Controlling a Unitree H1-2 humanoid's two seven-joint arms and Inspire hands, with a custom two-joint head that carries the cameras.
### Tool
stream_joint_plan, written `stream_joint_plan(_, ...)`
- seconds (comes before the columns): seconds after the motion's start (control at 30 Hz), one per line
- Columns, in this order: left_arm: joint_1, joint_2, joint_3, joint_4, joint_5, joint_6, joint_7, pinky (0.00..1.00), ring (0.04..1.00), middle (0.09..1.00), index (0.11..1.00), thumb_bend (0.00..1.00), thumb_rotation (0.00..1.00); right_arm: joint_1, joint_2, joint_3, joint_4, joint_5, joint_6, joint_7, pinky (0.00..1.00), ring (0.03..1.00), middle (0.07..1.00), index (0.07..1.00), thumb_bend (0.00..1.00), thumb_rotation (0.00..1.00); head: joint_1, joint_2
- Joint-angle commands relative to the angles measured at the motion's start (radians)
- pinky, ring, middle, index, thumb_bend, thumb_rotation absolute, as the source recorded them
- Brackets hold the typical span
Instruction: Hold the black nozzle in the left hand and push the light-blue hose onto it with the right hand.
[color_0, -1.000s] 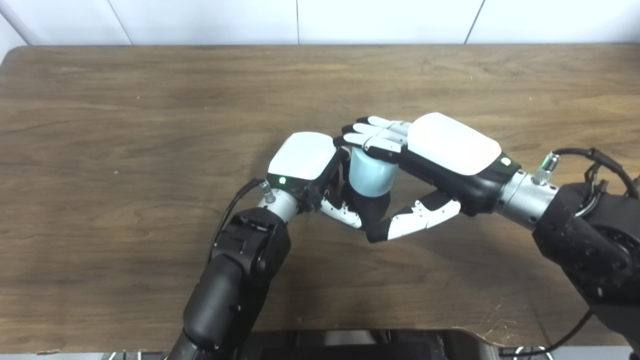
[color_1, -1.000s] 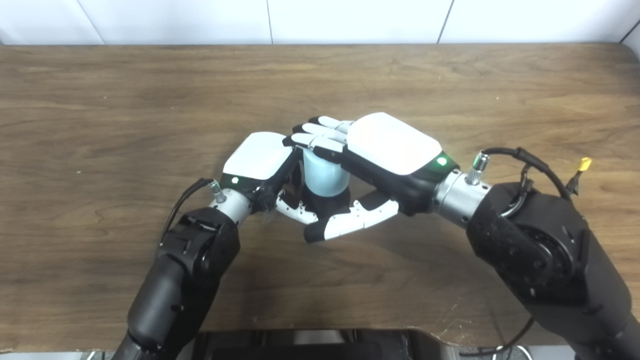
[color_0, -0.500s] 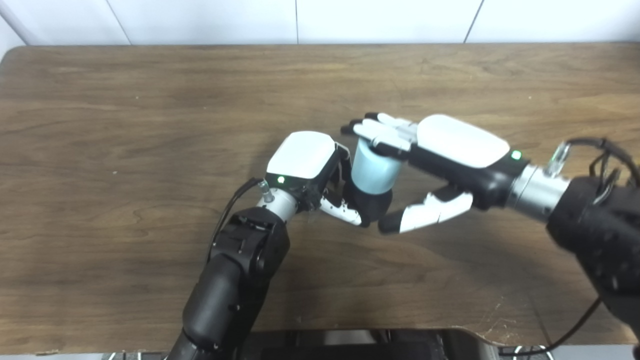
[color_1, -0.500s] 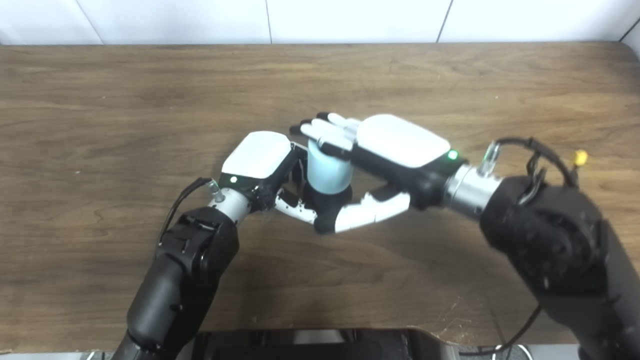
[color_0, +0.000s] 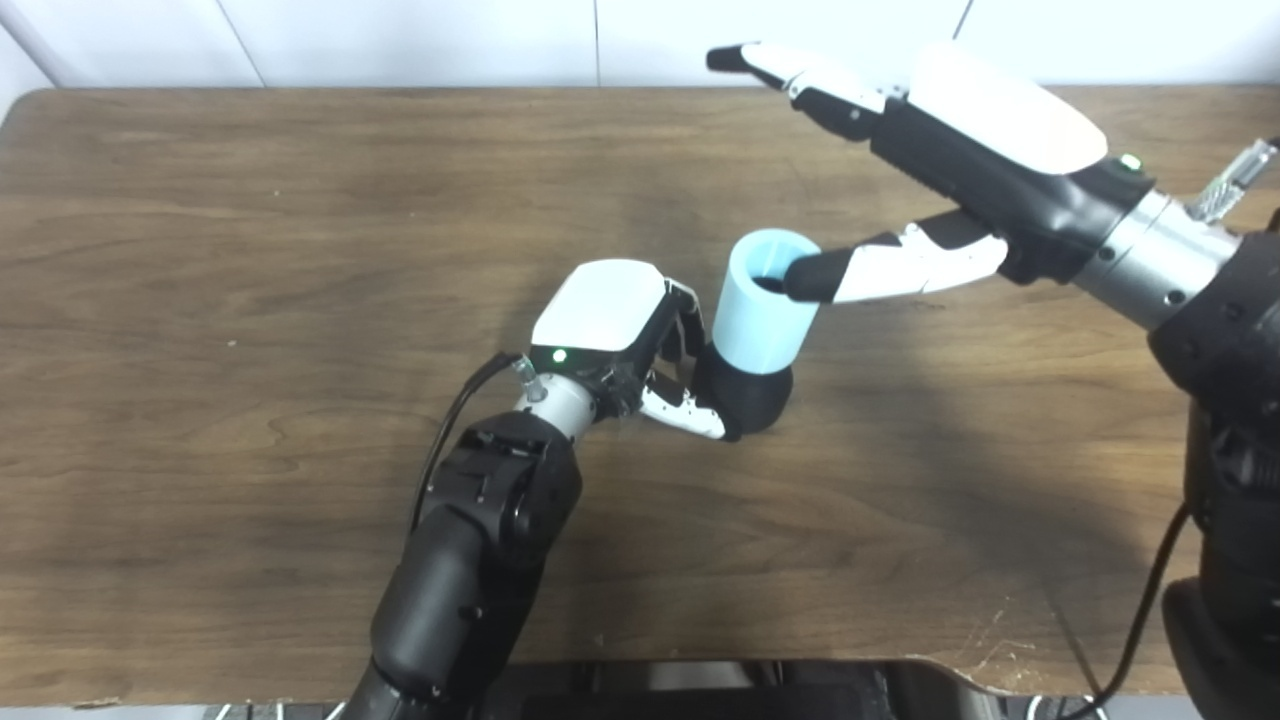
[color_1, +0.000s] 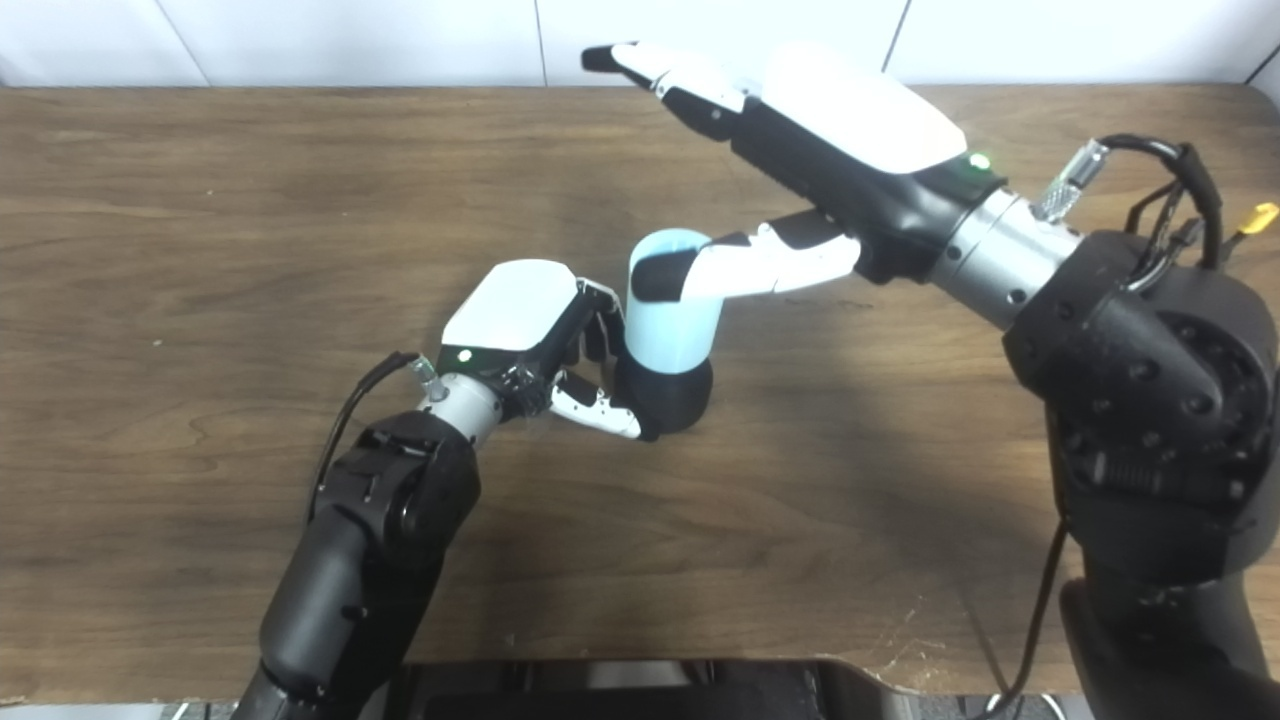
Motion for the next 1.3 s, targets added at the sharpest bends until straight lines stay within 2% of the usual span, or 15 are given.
stream_joint_plan(0.0,-0.002,0.002,0.008,-0.004,-0.028,-0.014,0.043,0.37,0.46,0.498,0.48,0.52,0.0,-0.039,-0.003,-0.016,-0.007,-0.008,0.004,-0.016,0.84,0.949,0.97,0.961,0.72,1.0,0.0,0.001)
stream_joint_plan(0.1,-0.006,0.014,0.01,0.001,-0.055,-0.041,0.097,0.39,0.473,0.467,0.484,0.53,0.0,-0.036,-0.004,-0.018,0.001,-0.016,0.003,-0.032,0.82,0.919,0.957,0.947,0.73,1.0,0.012,-0.006)
stream_joint_plan(0.13,-0.008,0.02,0.007,0.002,-0.053,-0.048,0.114,0.4,0.48,0.444,0.502,0.52,0.0,-0.035,-0.002,-0.02,0.002,-0.022,0.003,-0.035,0.78,0.895,0.955,0.944,0.73,1.0,0.014,-0.008)
stream_joint_plan(0.2,-0.014,0.033,0.003,0.0,-0.037,-0.058,0.13,0.42,0.51,0.459,0.51,0.52,0.0,-0.034,0.002,-0.025,0.005,-0.031,0.003,-0.042,0.77,0.89,0.952,0.941,0.73,1.0,0.015,-0.01)
stream_joint_plan(0.23,-0.017,0.039,0.003,-0.001,-0.034,-0.061,0.134,0.44,0.545,0.545,0.581,0.7,0.05,-0.033,0.002,-0.025,0.007,-0.035,0.003,-0.046,0.77,0.889,0.949,0.938,0.72,1.0,0.017,-0.012)
stream_joint_plan(0.27,-0.02,0.043,0.003,-0.003,-0.035,-0.064,0.138,0.47,0.582,0.619,0.648,0.81,0.1,-0.033,0.002,-0.025,0.01,-0.038,0.003,-0.049,0.76,0.886,0.945,0.935,0.71,1.0,0.018,-0.012)
stream_joint_plan(0.4,-0.028,0.039,0.025,0.003,-0.11,-0.08,0.183,0.55,0.67,0.753,0.789,0.97,0.19,-0.036,0.01,-0.03,0.018,-0.05,0.003,-0.041,0.77,0.887,0.946,0.935,0.72,1.0,0.018,-0.012)
stream_joint_plan(0.63,-0.047,0.049,0.043,0.003,-0.172,-0.082,0.197,0.7,0.834,0.911,0.972,1.0,0.35,-0.035,0.009,-0.024,0.026,-0.05,0.004,-0.039,0.75,0.878,0.939,0.933,0.72,1.0,0.031,-0.02)
stream_joint_plan(0.8,-0.061,0.085,0.075,-0.009,-0.228,-0.085,0.184,0.83,0.932,0.991,1.0,1.0,0.4,-0.028,0.01,-0.017,0.034,-0.053,0.003,-0.047,0.74,0.869,0.933,0.931,0.71,1.0,0.041,-0.034)
stream_joint_plan(0.87,-0.062,0.098,0.099,-0.021,-0.253,-0.077,0.185,0.84,0.937,0.996,1.0,1.0,0.42,-0.016,0.016,-0.024,0.049,-0.044,0.004,-0.055,0.75,0.845,0.929,0.932,0.69,1.0,0.043,-0.04)
stream_joint_plan(0.9,-0.061,0.105,0.114,-0.025,-0.268,-0.078,0.195,0.83,0.932,0.991,1.0,1.0,0.44,-0.008,0.015,-0.029,0.062,-0.034,0.003,-0.064,0.72,0.817,0.928,0.936,0.68,1.0,0.044,-0.045)
stream_joint_plan(0.97,-0.053,0.118,0.163,-0.035,-0.319,-0.083,0.224,0.8,0.925,0.982,1.0,1.0,0.46,0.013,0.011,-0.032,0.1,-0.018,-0.004,-0.103,0.66,0.776,0.913,0.93,0.64,1.0,0.046,-0.051)
stream_joint_plan(1.03,-0.042,0.127,0.218,-0.051,-0.38,-0.08,0.245,0.78,0.918,0.975,1.0,1.0,0.49,0.037,0.023,-0.045,0.14,-0.001,-0.004,-0.149,0.66,0.767,0.893,0.922,0.63,1.0,0.049,-0.063)
stream_joint_plan(1.17,-0.013,0.126,0.347,-0.083,-0.562,-0.062,0.268,0.75,0.905,0.966,1.0,1.0,0.49,0.099,0.055,-0.071,0.239,0.089,-0.066,-0.263,0.76,0.882,0.924,0.929,0.56,1.0,0.049,-0.074)
stream_joint_plan(1.27,0.012,0.118,0.444,-0.091,-0.706,-0.066,0.303,0.78,0.898,0.959,0.997,0.96,0.5,0.159,0.085,-0.082,0.31,0.131,-0.13,-0.357,0.79,0.903,0.947,0.959,0.58,1.0,0.046,-0.086)
